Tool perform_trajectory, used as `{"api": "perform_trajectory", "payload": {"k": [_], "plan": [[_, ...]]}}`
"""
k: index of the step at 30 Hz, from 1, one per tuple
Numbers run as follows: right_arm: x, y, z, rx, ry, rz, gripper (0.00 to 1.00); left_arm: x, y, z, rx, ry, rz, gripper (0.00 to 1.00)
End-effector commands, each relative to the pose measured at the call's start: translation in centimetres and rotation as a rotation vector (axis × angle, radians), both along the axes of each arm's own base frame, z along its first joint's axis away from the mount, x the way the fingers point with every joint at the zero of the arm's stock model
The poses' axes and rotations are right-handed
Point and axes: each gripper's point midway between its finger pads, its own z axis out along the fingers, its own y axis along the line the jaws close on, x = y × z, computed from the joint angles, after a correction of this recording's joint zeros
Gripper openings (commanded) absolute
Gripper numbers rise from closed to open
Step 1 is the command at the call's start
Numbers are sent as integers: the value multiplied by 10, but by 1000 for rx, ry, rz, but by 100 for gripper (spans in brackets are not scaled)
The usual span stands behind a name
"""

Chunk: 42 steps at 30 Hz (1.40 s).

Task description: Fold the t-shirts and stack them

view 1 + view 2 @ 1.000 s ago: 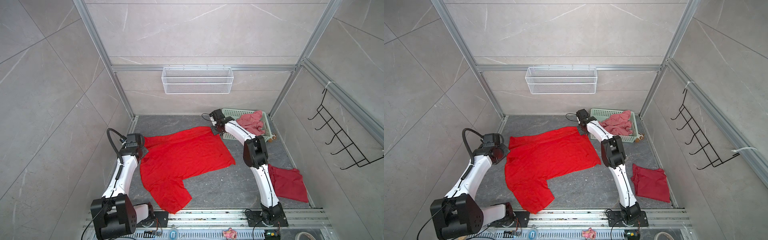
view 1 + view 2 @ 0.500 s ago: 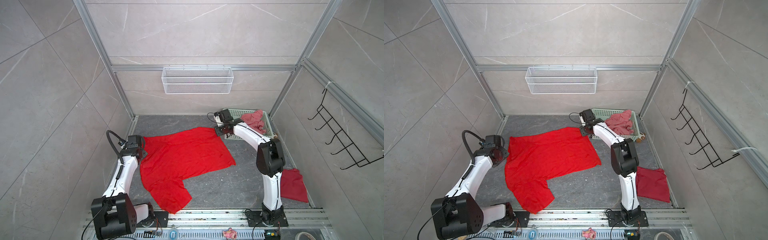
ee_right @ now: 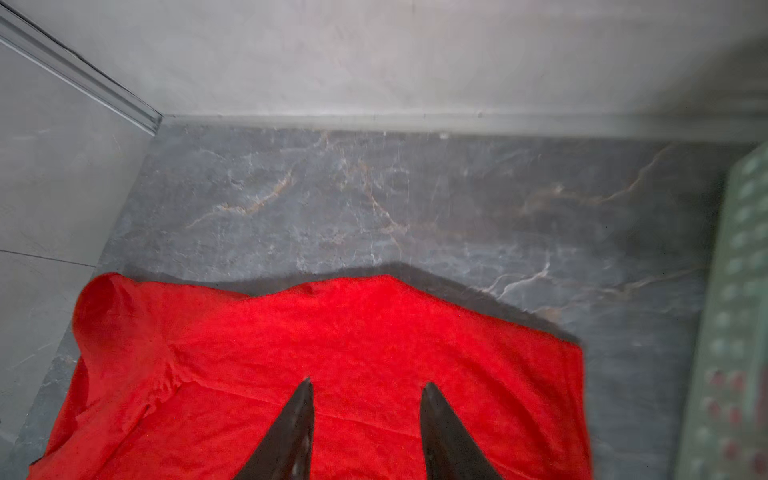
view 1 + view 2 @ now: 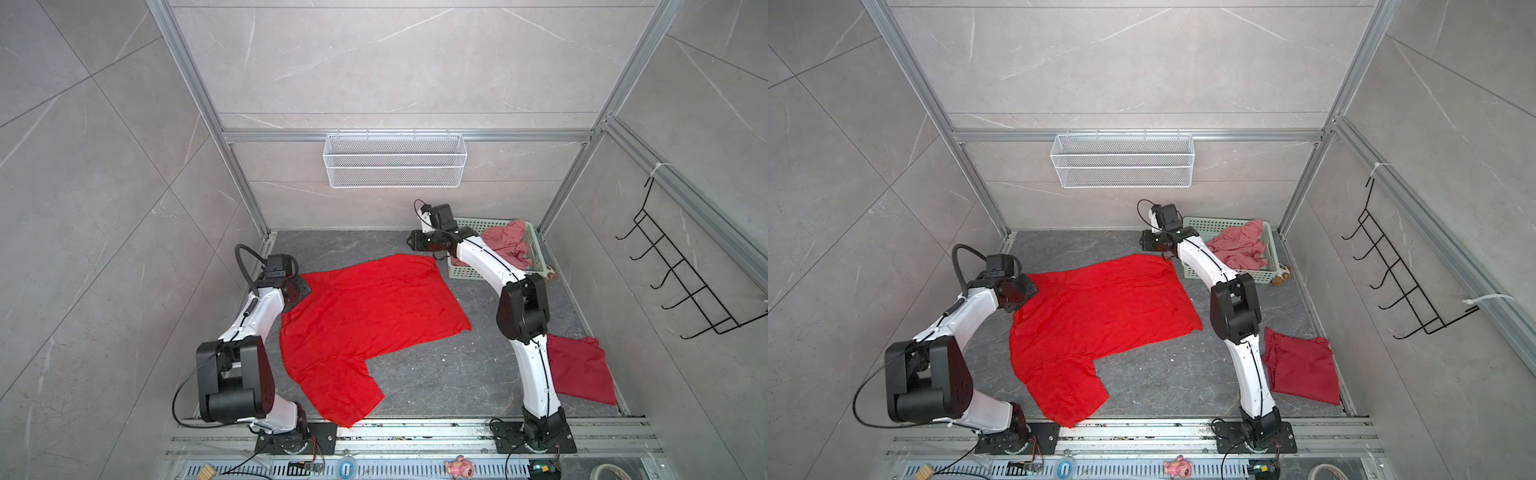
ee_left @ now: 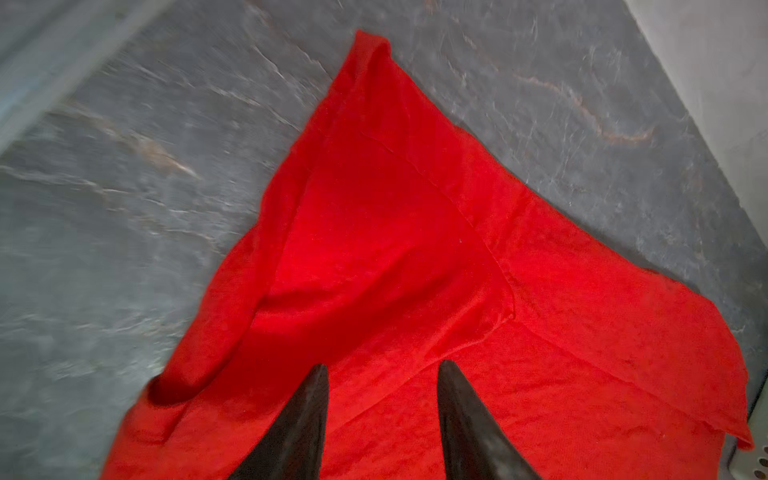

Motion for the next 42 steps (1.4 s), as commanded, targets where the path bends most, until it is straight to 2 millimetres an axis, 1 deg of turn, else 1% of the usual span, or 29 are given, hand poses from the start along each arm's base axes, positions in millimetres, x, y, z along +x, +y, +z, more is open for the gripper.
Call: {"api": "perform_trajectory", "payload": {"k": [1, 2, 4, 7, 12, 14, 15, 16, 18, 24, 28, 30, 31, 32, 33, 34, 35, 36, 37, 39, 42], "plan": [[-7, 27, -14, 47, 51, 4, 44, 28, -10, -1, -65, -66, -16, 47], [-9, 31, -22, 43, 65, 8, 44, 31, -9, -9, -63, -58, -9, 47], [-12, 32, -38, 25, 93, -13, 44, 36, -6, -20, -60, -39, 7, 47], [-13, 23, -67, -25, 132, -68, 44, 44, -4, -35, -53, -15, 15, 48], [-8, 4, -102, -110, 165, -165, 44, 61, 5, -51, -20, 12, 17, 48], [-3, 1, -113, -139, 181, -188, 44, 72, 6, -53, -18, 18, 8, 48], [-1, 1, -114, -143, 183, -196, 44, 76, 7, -54, -15, 24, 2, 48], [0, -1, -126, -157, 200, -204, 44, 82, 8, -56, -12, 27, -1, 48], [5, -1, -131, -165, 211, -223, 44, 92, 9, -59, -3, 41, -12, 48], [18, 0, -138, -169, 223, -254, 44, 130, 17, -62, 9, 41, -39, 48], [27, 0, -134, -148, 215, -284, 44, 153, 17, -73, -18, 47, -59, 47], [26, -2, -133, -154, 218, -288, 44, 158, 20, -69, -19, 37, -50, 47], [26, -2, -132, -156, 216, -285, 44, 160, 21, -60, -14, 11, -50, 48], [25, -2, -131, -159, 214, -280, 44, 161, 21, -50, -6, -14, -55, 48], [26, -2, -128, -160, 205, -274, 44, 161, 21, -34, 6, -46, -59, 48], [26, -2, -127, -160, 202, -273, 45, 158, 23, -20, 18, -69, -63, 48], [23, -4, -132, -167, 212, -269, 44, 154, 23, -9, 25, -84, -65, 48], [24, -3, -131, -166, 209, -263, 45, 149, 22, 3, 32, -103, -68, 48], [23, -3, -132, -166, 210, -262, 45, 142, 22, 10, 40, -110, -67, 49], [23, -2, -131, -165, 212, -259, 45, 124, 24, 14, 49, -81, -49, 49], [21, -4, -125, -165, 215, -264, 44, 94, 21, -2, 21, -11, -17, 49]]}}
